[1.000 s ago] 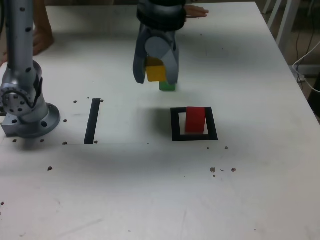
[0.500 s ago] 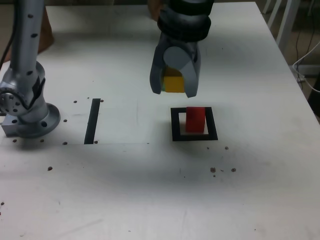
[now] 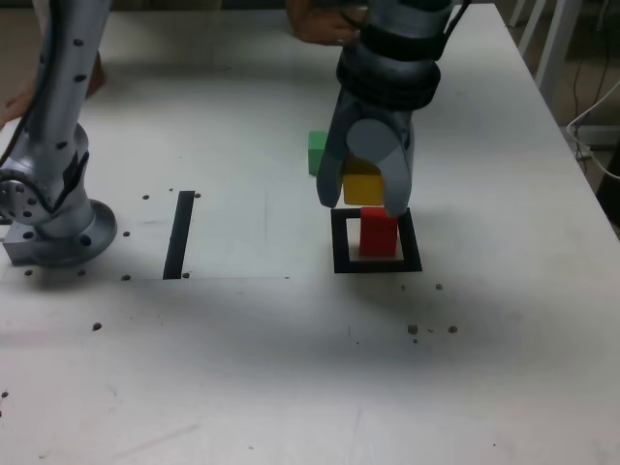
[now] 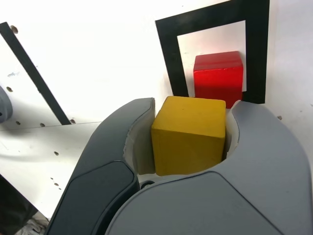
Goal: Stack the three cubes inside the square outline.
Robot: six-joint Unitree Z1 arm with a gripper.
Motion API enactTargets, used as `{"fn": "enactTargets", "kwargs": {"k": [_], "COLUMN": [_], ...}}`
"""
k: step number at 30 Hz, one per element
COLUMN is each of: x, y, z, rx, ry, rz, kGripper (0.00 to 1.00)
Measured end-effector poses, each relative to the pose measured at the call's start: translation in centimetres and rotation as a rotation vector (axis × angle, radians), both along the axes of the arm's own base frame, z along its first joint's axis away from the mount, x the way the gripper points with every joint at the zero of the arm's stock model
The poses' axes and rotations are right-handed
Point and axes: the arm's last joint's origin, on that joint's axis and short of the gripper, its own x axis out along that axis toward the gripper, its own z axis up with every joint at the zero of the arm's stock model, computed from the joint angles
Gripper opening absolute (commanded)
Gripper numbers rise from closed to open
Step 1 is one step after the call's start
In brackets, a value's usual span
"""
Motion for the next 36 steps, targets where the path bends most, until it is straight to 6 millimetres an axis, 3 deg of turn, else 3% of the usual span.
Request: {"fn": "enactTargets", "kwargs": {"k": [31, 33, 36], "x": [2.4, 2.4, 2.6], "y": [0.3, 0.5, 0.6], "z": [-3.1, -3.2, -3.5], "rx": [-0.029, -0.030, -0.033], "ry": [0.051, 0.052, 0.052], "rz": [0.010, 0.010, 0.005], "kGripper": [0.27, 0.32, 0.55]}}
